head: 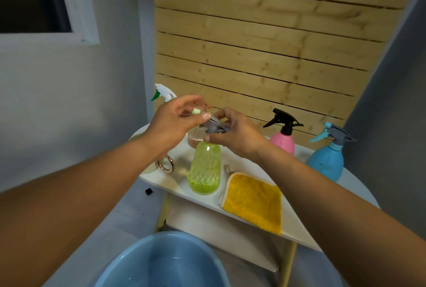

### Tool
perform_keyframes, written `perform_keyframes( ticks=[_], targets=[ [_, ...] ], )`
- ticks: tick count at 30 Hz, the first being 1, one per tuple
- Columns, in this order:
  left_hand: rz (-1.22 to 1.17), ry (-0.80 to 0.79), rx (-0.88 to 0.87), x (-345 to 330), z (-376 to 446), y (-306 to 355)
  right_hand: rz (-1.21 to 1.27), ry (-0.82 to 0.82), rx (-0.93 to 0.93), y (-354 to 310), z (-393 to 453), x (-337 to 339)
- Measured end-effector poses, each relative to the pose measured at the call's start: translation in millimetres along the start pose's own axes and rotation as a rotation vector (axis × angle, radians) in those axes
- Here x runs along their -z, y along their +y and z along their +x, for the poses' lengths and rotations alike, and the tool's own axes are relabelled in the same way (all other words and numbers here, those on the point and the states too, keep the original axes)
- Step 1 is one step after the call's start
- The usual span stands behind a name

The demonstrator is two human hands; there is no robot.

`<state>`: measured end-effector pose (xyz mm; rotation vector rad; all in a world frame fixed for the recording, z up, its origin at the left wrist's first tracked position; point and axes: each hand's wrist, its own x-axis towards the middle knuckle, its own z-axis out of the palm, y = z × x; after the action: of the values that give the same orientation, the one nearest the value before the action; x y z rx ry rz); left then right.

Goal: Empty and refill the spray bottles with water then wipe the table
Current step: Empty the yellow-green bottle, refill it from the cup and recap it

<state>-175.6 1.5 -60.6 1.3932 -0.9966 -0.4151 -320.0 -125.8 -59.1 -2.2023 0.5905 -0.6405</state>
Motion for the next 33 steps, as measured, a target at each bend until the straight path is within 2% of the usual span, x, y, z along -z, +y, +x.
perform_keyframes(
  ticks=[4,6,9,14,19,27,30,33],
  targets=[
    [0.025,-0.001,0.019,-3.1,7.0,-0.2,0.365,-0.018,-0.087,12.6,-12.6,-12.4],
    [-0.016,0.016,0.082,-1.4,4.9,-1.9,0.413,-0.013,-0.094,17.7,-18.7,-20.4],
    [-0.054,0.015,0.14,1.8,3.3,-1.6,0.435,0.014,-0.071,22.3,-23.2,-29.6],
    [-0.013,-0.018,0.12,0.6,4.3,4.5,0.477,0.163,-0.166,24.4,-22.2,-44.1],
    [0.066,-0.069,0.044,-0.6,5.6,7.3,0.424,0.268,-0.123,20.3,-21.1,-55.4],
    [0.028,-0.042,0.086,-0.2,2.9,6.5,0.327,0.208,-0.051,23.1,-25.8,-53.2],
    [0.029,-0.046,0.098,-0.2,2.4,7.4,0.367,0.288,-0.127,18.8,-23.9,-54.6],
    [0.024,-0.052,0.127,0.3,3.4,9.1,0.291,0.341,-0.164,10.0,-22.0,-60.6]
  ],
)
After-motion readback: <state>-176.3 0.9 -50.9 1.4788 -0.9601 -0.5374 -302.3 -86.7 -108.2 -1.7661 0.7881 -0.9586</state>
